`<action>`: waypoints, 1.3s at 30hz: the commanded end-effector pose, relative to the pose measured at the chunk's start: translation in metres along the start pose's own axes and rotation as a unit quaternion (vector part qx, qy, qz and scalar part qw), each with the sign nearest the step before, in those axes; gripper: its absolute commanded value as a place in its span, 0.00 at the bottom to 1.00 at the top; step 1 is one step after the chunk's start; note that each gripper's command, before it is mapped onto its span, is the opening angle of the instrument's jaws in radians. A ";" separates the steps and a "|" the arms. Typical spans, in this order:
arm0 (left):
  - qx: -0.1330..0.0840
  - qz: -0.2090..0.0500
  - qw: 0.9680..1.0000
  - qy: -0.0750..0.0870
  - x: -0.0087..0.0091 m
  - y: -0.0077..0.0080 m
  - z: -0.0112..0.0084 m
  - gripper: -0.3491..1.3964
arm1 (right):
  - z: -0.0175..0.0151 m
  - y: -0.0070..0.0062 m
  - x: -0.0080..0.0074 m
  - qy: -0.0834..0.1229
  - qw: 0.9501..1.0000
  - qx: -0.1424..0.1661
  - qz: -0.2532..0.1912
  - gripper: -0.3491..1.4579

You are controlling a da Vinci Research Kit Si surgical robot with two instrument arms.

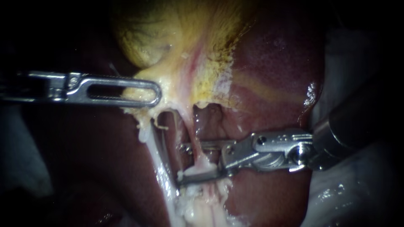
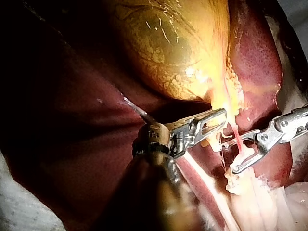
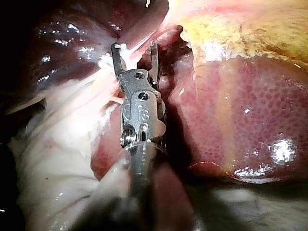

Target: Going back second clip right tube

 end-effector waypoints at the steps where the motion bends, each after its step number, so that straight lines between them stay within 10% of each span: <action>1: 0.001 0.000 1.000 0.000 0.0000 0.0001 0.0000 0.00 | -0.0002 -0.0001 -0.0001 0.000 1.000 0.002 0.000 0.47; 39: 0.001 0.001 1.000 0.001 0.0001 0.0006 -0.0002 0.00 | -0.0039 0.0014 0.0010 0.007 1.000 -0.007 -0.019 0.47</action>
